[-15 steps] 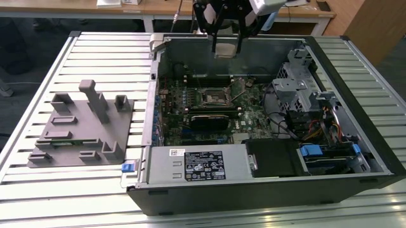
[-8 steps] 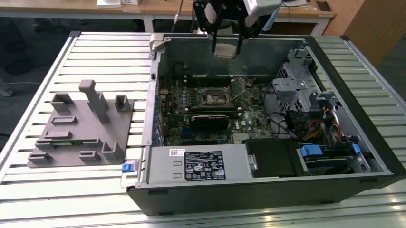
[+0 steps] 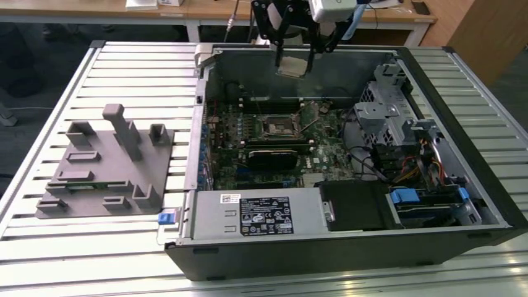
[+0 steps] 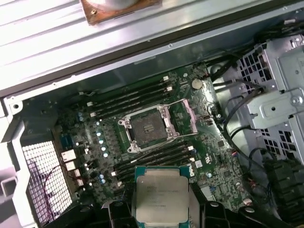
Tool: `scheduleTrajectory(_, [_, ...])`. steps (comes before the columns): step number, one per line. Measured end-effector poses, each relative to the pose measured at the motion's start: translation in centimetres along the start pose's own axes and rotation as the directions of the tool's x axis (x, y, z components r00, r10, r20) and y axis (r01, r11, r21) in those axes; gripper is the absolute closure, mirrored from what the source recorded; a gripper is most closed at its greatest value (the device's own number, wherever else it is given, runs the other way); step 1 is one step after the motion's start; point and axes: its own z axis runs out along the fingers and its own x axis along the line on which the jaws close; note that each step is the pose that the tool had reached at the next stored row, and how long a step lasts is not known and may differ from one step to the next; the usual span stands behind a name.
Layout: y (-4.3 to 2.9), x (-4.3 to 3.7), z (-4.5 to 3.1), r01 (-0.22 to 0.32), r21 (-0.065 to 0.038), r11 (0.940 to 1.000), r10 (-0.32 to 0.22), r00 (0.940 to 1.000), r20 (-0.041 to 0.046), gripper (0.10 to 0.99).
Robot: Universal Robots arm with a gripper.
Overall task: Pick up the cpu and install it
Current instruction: 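Place the cpu into insertion slot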
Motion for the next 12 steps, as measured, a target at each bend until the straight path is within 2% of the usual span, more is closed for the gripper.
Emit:
scheduleTrajectory(3, [0.0,0.0,0.04,-0.051,0.0,0.9987,0.051,0.9987,0.0016,0.553])
scheduleTrajectory(6, [0.0,0.0,0.09,-0.102,0.0,0.9948,0.102,0.9947,0.0032,0.553])
scheduleTrajectory(9, [0.0,0.0,0.16,-0.153,0.0,0.9882,0.153,0.9882,0.0048,0.553])
scheduleTrajectory(12, [-0.01,0.0,0.21,-0.203,0.0,0.9791,0.203,0.9791,0.0065,0.553])
